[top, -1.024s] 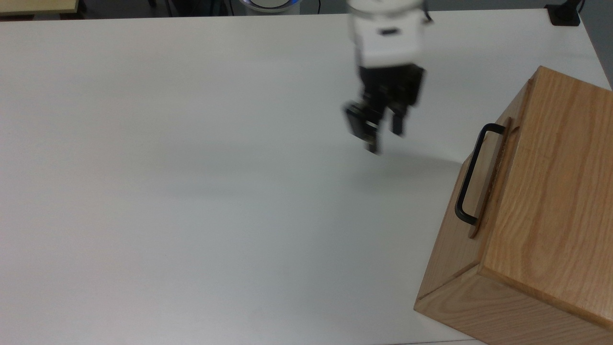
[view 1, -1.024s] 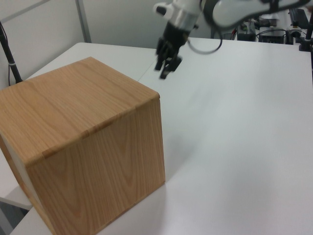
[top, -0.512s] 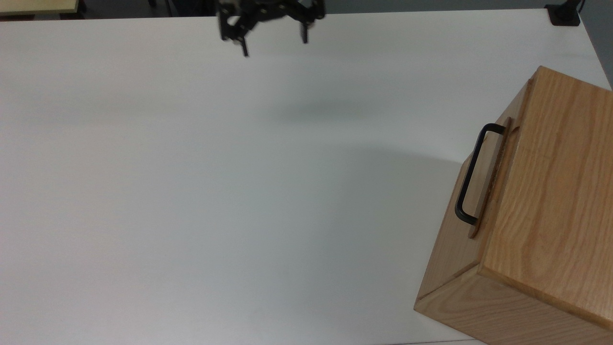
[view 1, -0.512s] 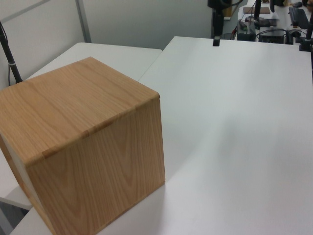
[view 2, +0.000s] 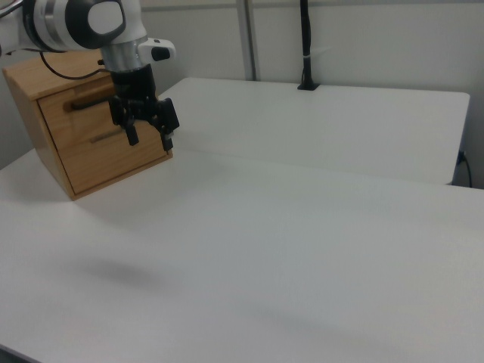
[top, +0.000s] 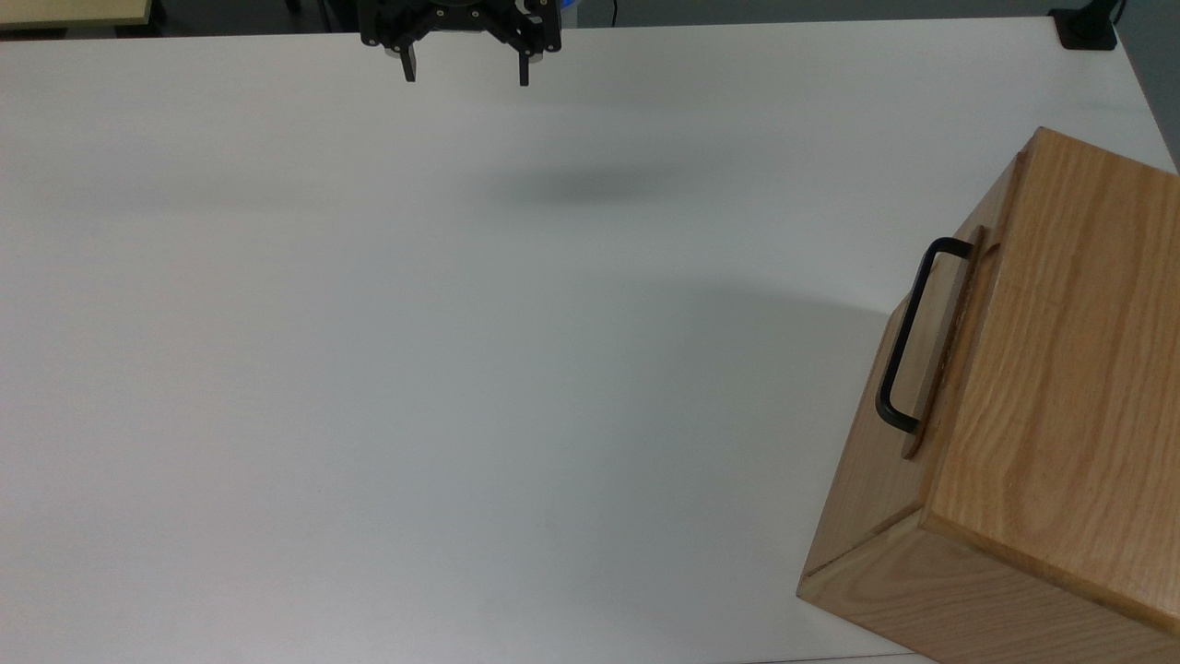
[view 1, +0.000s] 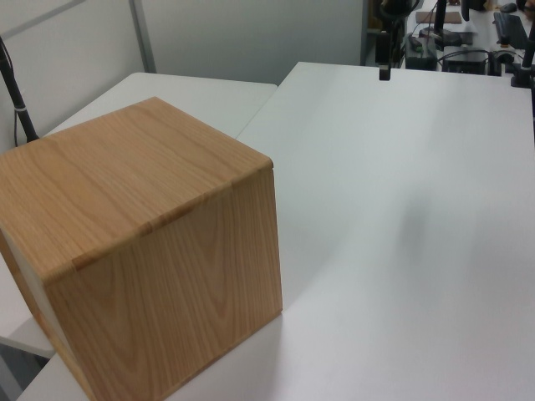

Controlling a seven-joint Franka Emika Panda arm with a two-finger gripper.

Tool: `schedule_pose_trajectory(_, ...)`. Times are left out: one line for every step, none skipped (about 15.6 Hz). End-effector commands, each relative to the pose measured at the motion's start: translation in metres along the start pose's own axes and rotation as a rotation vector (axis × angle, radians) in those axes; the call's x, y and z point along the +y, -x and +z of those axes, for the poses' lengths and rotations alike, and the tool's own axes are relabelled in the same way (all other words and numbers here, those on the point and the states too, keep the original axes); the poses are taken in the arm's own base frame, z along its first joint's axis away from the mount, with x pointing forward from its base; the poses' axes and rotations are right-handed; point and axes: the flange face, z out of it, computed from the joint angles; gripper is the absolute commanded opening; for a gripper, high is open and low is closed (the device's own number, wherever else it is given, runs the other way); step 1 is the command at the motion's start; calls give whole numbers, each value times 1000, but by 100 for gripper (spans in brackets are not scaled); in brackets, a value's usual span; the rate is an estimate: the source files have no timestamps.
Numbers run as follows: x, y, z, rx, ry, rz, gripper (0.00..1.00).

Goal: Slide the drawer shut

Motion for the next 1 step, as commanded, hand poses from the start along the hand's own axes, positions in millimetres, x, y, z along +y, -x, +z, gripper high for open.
schedule_pose_trajectory(3, 9, -3, 6, 12, 58, 100)
